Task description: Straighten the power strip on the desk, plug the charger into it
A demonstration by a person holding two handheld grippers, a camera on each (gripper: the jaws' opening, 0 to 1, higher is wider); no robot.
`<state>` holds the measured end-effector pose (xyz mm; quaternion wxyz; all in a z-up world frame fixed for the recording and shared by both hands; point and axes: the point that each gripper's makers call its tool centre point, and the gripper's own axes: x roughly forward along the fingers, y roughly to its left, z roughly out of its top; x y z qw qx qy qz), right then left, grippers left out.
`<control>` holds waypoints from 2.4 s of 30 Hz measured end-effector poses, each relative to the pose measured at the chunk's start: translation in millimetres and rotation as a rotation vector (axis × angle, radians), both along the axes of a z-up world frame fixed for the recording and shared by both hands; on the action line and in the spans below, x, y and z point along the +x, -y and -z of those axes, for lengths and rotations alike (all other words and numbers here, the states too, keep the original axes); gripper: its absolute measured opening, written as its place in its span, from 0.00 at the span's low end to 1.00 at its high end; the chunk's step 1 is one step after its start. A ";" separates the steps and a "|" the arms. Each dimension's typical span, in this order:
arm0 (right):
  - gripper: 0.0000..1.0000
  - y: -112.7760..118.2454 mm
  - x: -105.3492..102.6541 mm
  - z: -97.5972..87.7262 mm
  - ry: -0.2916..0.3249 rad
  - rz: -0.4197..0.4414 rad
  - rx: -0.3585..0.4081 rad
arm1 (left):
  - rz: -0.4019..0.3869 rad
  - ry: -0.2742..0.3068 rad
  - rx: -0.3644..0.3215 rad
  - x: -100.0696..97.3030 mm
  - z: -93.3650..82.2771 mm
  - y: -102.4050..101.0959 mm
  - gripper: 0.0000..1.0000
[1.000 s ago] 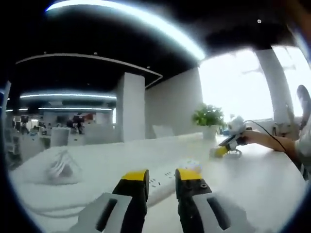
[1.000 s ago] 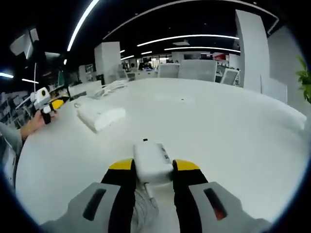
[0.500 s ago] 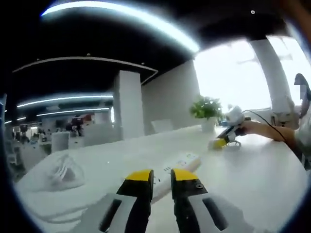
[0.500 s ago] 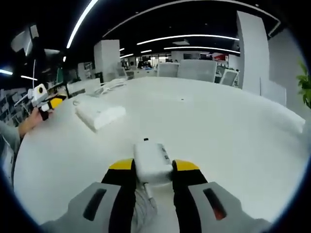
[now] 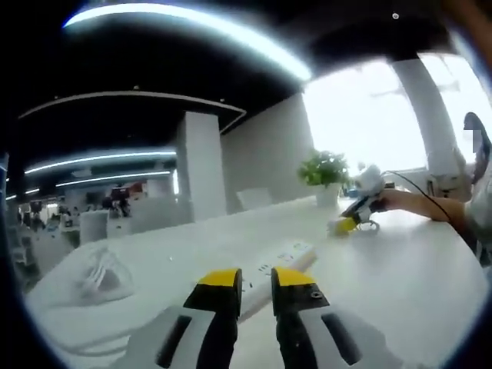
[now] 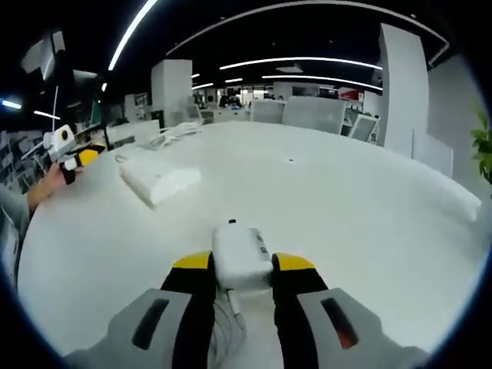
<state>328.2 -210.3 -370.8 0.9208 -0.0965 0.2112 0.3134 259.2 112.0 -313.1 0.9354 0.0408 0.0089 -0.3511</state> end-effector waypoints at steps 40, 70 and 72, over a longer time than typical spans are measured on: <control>0.28 -54.9 -4.5 -27.3 0.173 -0.127 -0.084 | 0.053 -0.087 -0.051 -3.3 17.5 14.6 0.17; 0.28 -113.5 -15.9 -35.8 0.294 -0.217 -0.211 | 0.040 -0.146 -0.052 0.6 28.0 11.6 0.18; 0.28 -117.7 -18.2 -36.7 0.297 -0.231 -0.221 | 0.039 -0.141 -0.042 0.6 28.3 12.0 0.18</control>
